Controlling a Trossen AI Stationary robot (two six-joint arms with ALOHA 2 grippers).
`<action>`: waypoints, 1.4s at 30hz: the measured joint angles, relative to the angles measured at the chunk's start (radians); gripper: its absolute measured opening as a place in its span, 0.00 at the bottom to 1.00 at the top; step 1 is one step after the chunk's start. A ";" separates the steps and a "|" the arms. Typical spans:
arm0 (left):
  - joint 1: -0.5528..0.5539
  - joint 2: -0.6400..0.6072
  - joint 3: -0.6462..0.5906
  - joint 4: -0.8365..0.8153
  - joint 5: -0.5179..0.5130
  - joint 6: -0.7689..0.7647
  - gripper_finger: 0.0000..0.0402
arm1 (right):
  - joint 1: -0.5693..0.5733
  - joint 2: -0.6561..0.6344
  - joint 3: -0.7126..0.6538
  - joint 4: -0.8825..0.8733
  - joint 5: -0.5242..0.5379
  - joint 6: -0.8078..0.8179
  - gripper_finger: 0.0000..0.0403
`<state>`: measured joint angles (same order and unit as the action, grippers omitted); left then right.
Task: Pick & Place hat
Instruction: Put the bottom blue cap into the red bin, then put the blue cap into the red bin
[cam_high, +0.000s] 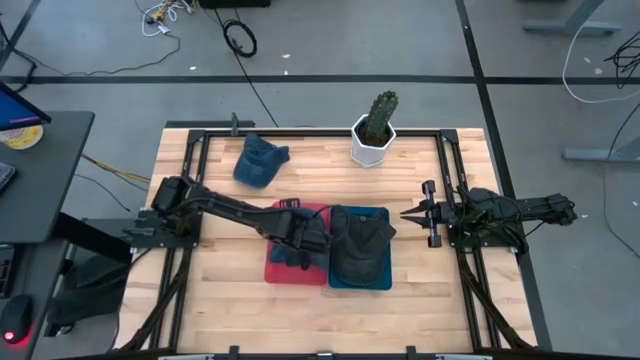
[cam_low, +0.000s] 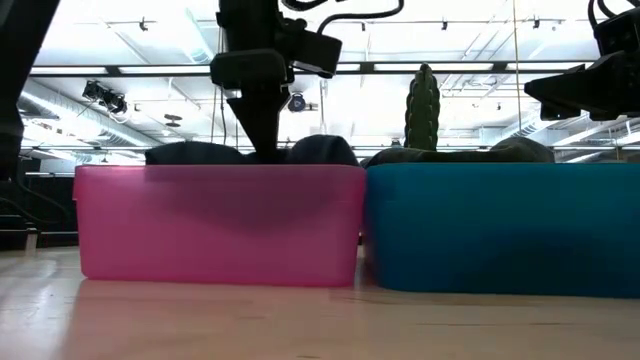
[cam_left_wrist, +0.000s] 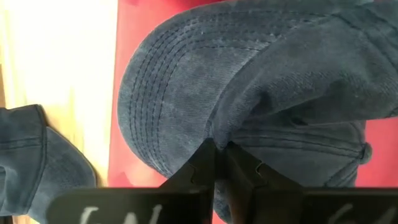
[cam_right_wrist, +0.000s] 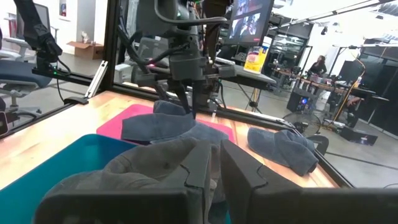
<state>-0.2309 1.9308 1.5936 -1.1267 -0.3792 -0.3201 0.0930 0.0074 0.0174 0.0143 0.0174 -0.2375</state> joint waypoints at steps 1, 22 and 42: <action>0.005 0.000 0.000 -0.001 0.003 0.004 0.09 | 0.000 0.000 0.000 0.000 0.000 0.000 0.10; 0.058 -0.068 0.000 -0.205 -0.117 0.059 0.52 | 0.000 0.000 0.000 0.000 0.000 0.000 0.10; 0.423 -0.206 -0.086 -0.029 -0.045 0.352 0.50 | 0.000 0.000 0.000 0.000 0.000 0.000 0.10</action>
<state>0.1917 1.7245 1.5076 -1.1558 -0.4239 0.0323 0.0933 0.0072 0.0174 0.0143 0.0175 -0.2375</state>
